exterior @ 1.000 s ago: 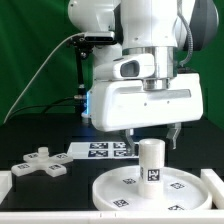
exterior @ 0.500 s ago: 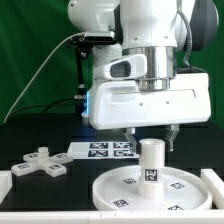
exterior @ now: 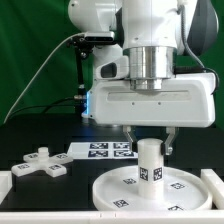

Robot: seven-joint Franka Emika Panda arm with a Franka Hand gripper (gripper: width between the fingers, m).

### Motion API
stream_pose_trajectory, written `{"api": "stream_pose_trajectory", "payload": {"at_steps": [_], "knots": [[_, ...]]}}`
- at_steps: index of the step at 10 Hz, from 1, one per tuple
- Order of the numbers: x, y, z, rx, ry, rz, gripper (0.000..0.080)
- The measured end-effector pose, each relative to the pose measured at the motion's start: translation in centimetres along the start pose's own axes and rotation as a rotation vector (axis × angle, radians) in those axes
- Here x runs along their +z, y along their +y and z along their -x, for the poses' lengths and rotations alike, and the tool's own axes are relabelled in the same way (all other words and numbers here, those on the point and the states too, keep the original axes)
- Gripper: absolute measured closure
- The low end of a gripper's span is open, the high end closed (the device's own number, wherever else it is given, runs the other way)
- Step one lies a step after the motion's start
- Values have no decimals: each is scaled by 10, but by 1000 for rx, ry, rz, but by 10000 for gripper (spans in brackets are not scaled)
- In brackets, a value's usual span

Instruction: Assemble round table

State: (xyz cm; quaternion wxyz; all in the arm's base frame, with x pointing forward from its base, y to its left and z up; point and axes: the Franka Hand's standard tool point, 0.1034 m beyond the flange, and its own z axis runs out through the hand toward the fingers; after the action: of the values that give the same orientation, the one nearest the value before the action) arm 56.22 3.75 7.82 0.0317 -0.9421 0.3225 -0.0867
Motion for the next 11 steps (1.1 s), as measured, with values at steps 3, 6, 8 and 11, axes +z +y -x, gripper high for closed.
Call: {"api": "stream_pose_trajectory", "payload": {"at_steps": [3, 6, 8, 11], "knots": [[-1, 2, 3, 258, -10, 6, 394], [-1, 2, 4, 419, -21, -1, 393], [-1, 1, 5, 736, -42, -18, 393], [-2, 0, 6, 961, -65, -34, 338]]}}
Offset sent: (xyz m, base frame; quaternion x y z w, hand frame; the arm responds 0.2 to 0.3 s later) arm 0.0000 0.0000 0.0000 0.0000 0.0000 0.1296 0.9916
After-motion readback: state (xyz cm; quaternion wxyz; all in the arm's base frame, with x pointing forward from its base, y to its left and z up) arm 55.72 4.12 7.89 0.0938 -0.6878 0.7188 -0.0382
